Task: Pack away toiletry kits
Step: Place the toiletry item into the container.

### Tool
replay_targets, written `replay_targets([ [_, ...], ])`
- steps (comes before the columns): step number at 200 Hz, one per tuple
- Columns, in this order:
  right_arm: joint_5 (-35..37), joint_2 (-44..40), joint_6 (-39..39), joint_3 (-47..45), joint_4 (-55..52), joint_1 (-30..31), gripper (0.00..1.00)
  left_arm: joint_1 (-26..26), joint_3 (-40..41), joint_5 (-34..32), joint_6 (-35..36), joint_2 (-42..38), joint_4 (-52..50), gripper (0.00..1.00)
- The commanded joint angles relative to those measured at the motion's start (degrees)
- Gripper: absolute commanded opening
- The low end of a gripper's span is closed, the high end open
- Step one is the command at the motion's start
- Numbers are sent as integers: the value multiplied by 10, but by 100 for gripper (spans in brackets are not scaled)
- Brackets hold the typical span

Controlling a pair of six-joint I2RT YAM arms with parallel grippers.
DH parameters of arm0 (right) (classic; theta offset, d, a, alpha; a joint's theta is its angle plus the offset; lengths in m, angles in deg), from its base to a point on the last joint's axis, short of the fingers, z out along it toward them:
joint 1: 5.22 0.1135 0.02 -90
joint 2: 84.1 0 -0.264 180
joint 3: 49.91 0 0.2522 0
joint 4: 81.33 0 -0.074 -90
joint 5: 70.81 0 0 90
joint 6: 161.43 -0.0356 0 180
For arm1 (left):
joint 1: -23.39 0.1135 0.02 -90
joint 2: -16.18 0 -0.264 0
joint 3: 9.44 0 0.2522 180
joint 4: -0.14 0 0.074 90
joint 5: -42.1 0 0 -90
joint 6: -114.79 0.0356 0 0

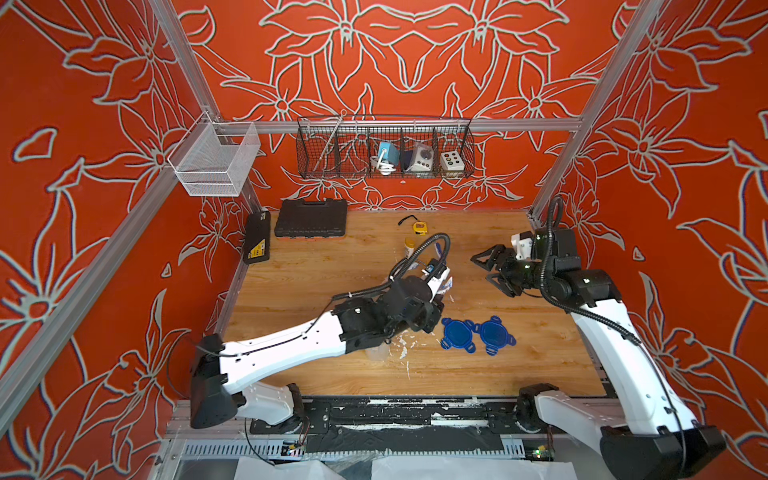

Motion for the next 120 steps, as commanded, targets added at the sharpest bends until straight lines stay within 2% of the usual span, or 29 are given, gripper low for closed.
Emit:
replay_targets([
  [1,49,10,92,26,-49,-1,81,-1,-84,14,-43,-39,-245,2],
  [23,77,-3,120,35,-48,0,85,-2,-144,26,-98,-48,-430,2],
  [39,92,-1,143,53,-57,8,86,-1,-146,63,-144,-62,-499,3],
  [80,97,-2,174,61,-71,27,86,-1,-64,72,-205,-103,-542,2],
  [120,72,-6,174,52,-66,28,86,3,-19,57,-203,-95,-541,2],
])
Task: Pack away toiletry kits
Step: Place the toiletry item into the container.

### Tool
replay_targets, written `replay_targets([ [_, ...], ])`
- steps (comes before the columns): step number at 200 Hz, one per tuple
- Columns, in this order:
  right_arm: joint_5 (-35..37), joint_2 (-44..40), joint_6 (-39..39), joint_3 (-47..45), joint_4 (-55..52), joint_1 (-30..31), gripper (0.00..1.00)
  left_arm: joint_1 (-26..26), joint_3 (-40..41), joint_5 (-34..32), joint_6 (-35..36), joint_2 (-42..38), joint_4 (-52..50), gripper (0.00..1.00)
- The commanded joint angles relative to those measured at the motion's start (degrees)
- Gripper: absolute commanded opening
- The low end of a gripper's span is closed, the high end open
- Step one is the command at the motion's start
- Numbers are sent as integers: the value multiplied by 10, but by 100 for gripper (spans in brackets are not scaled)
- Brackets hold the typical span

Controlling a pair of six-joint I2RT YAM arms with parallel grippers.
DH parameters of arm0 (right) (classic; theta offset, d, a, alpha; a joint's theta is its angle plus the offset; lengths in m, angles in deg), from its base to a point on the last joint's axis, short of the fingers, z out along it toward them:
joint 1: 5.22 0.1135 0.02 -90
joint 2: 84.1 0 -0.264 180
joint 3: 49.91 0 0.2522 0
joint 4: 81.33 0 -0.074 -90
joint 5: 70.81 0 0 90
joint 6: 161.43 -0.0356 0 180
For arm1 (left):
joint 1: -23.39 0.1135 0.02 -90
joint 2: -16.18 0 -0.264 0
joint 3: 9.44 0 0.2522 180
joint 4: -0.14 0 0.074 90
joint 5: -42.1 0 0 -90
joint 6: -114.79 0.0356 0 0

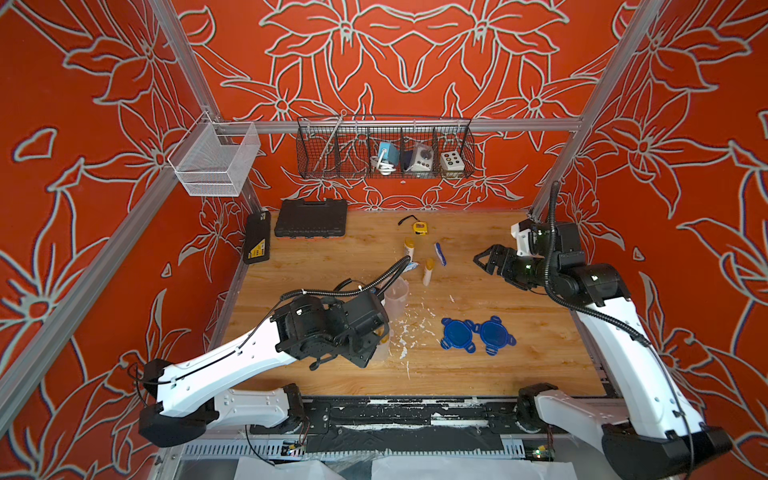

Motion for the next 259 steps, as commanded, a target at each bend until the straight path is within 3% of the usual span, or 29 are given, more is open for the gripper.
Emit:
replay_targets([
  [1,-6,-7,18,1,-15,5,86,3,13,-9,-18,3,-28,2],
  [51,0,-10,34,9,-24,5,87,7,10,-17,-1,23,-22,2],
  [91,2,-9,37,8,-23,4,87,7,-50,20,-9,34,-29,2],
  [122,2,-7,40,1,-22,5,87,6,-80,13,2,64,-28,2],
  [168,-2,-3,47,8,-29,5,91,29,-51,-5,40,97,-23,1],
  [259,0,-7,49,0,-31,5,92,57,-4,70,81,97,33,1],
])
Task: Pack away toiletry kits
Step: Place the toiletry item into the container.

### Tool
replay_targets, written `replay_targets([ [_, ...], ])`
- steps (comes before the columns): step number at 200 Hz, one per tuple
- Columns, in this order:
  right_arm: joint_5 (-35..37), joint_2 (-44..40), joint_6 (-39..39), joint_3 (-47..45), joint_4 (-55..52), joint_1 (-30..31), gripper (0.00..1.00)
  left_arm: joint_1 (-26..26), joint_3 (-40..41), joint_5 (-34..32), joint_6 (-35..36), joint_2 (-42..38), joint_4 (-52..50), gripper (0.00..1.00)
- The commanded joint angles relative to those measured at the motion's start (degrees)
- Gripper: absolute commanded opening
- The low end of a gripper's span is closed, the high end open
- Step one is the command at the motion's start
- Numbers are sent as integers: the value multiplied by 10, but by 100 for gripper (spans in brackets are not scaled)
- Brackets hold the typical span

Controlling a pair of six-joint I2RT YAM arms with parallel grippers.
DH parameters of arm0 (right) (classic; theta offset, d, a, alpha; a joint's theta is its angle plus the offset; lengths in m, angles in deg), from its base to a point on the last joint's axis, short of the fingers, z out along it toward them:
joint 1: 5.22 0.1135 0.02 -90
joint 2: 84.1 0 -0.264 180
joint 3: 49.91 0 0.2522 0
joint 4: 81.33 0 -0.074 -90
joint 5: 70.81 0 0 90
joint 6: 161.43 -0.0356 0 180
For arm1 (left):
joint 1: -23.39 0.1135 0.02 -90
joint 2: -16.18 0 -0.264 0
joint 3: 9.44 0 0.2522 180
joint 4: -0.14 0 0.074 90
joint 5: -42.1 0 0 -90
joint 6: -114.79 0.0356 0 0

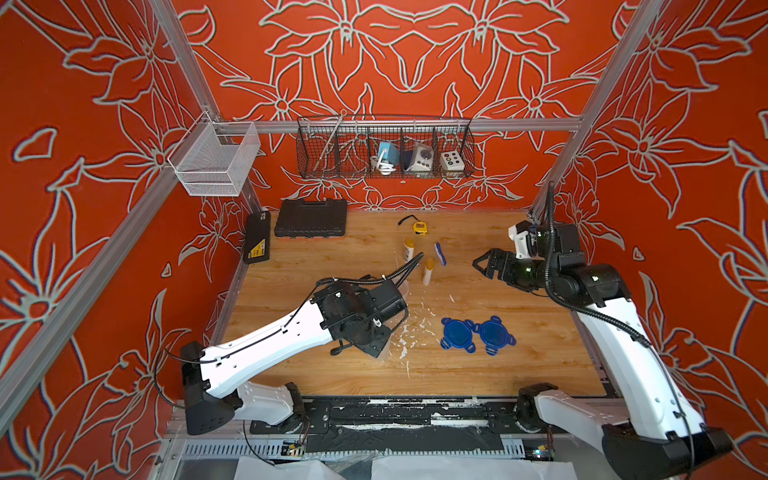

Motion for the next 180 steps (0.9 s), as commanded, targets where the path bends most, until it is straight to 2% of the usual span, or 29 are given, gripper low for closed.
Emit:
replay_targets([
  [1,3,-6,7,0,-10,3,92,2,7,35,16,-5,10,1],
  [55,4,-3,8,0,-5,4,92,4,28,48,38,3,10,2],
  [109,18,-4,19,8,-16,3,92,27,45,51,59,24,44,7],
  [138,27,-4,29,10,-22,4,92,38,48,48,67,39,58,18],
  [180,56,-6,60,27,-59,3,94,42,27,52,66,45,66,50],
])
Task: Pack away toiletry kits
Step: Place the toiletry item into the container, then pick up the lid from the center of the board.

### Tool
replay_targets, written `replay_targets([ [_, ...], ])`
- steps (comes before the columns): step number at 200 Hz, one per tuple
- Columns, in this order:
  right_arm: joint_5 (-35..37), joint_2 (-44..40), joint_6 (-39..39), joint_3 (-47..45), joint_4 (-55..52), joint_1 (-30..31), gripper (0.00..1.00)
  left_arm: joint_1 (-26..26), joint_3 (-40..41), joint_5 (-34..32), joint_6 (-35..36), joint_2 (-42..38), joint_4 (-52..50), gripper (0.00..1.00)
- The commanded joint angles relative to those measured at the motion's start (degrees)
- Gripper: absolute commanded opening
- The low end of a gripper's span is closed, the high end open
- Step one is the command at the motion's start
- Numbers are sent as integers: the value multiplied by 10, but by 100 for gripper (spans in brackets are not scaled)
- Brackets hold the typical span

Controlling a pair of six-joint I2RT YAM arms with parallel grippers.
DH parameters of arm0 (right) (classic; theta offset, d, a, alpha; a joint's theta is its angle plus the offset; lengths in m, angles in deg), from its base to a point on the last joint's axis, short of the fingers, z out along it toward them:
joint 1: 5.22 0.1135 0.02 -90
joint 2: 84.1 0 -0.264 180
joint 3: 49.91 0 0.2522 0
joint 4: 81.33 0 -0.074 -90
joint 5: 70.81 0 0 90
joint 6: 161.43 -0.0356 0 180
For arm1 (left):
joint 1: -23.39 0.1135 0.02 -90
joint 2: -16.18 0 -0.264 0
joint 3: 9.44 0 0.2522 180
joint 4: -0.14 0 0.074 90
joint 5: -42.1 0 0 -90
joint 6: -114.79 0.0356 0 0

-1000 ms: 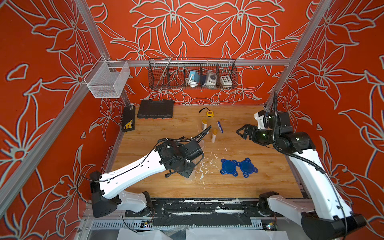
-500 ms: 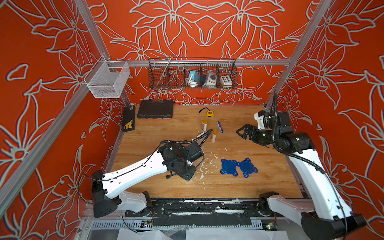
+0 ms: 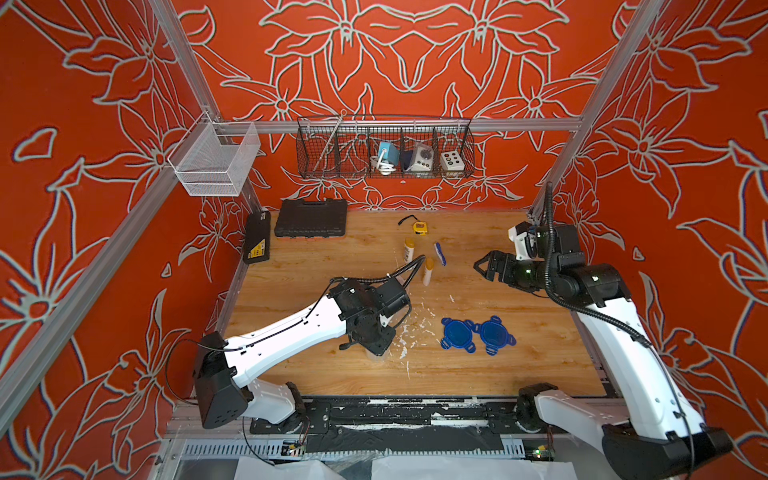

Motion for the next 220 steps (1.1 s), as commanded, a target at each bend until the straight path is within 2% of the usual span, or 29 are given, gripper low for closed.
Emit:
replay_targets([
  [1,37,-6,33,28,-44,3,94,4,-18,6,3,0,6,51],
  [48,95,-25,88,44,-138,3,97,4,-62,10,-19,-40,-9,57],
  [66,96,-35,96,13,-162,3,97,8,-83,23,-22,-72,4,65],
  [92,100,-3,127,-73,-156,2,98,14,-57,80,-22,-137,101,77],
  [107,119,39,132,-121,-127,0,98,20,-28,120,-42,-171,168,87],
  [130,133,74,128,-160,-92,-6,98,25,10,161,-74,-201,230,94],
  [164,80,107,107,-167,-58,5,98,45,42,182,-63,-216,224,97],
  [194,73,142,81,-176,-18,32,98,92,51,228,-49,-225,226,98],
  [220,76,180,48,-166,2,88,98,115,54,246,-38,-223,235,98],
])
